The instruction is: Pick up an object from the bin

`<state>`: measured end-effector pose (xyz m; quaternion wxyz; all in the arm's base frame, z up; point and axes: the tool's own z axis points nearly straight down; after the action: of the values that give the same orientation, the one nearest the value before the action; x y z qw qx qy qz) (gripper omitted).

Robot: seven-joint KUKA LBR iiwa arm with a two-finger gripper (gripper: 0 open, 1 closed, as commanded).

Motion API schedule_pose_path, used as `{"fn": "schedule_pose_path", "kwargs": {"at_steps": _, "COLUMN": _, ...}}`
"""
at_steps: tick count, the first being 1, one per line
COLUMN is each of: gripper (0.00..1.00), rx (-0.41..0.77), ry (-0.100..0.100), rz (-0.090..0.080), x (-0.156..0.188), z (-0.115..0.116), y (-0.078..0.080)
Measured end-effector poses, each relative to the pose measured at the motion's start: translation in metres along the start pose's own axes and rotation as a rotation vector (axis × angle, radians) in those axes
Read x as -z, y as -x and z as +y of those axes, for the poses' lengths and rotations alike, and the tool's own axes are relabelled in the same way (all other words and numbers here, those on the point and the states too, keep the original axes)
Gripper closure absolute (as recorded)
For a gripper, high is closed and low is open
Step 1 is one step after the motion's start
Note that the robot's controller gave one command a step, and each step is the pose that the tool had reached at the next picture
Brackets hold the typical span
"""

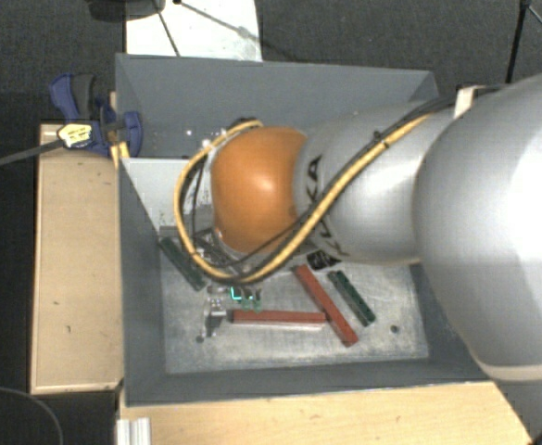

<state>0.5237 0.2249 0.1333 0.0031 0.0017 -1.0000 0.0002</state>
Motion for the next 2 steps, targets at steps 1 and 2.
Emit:
{"fn": "schedule_pose_path", "kwargs": {"at_steps": 1, "gripper": 0.0, "rx": -0.006, "ry": 0.002, "rz": -0.008, "x": 0.004, "z": -0.001, "y": 0.002}}
{"fn": "schedule_pose_path", "kwargs": {"at_steps": 2, "gripper": 0.0, "rx": 0.109, "ry": 0.001, "rz": -0.009, "x": -0.04, "z": -0.062, "y": 0.005}}
